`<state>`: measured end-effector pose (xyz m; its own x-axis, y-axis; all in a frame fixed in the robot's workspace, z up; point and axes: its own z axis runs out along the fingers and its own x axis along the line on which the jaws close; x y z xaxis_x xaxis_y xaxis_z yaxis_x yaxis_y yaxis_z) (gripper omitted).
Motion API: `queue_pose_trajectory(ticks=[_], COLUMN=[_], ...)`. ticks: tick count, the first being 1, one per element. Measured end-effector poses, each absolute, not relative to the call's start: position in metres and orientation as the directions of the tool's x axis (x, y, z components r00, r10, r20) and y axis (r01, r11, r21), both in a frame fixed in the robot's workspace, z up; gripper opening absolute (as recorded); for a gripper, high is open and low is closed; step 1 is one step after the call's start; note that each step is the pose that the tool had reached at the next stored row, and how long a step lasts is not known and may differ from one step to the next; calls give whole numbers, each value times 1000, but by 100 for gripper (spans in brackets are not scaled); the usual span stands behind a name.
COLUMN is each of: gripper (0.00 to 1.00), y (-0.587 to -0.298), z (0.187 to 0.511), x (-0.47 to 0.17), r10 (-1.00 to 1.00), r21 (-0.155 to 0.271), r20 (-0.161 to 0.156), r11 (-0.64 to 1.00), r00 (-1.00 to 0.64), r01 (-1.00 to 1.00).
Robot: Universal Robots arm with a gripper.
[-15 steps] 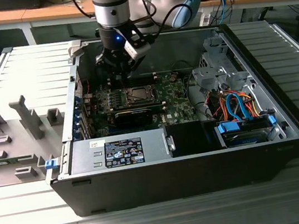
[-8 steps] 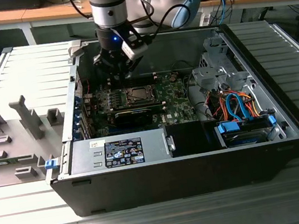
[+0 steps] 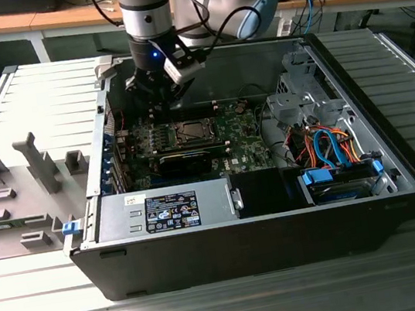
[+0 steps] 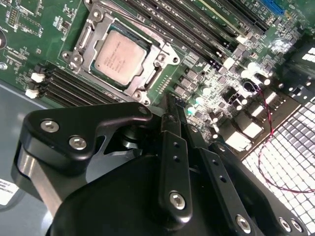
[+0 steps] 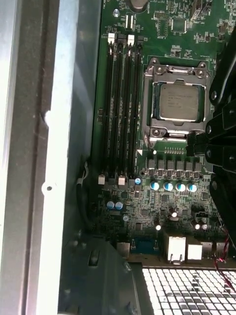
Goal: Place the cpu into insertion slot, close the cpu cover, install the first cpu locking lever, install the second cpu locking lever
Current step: 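Install the first cpu locking lever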
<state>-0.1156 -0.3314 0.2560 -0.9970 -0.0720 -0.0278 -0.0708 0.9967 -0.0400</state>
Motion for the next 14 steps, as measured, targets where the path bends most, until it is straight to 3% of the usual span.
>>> queue_pose_trajectory(ticks=[14], gripper=[11], y=[-301], z=[255], x=[-136], r10=[-72], r21=[-40], r20=[-28], r11=[997], r00=[-997], r01=[-71])
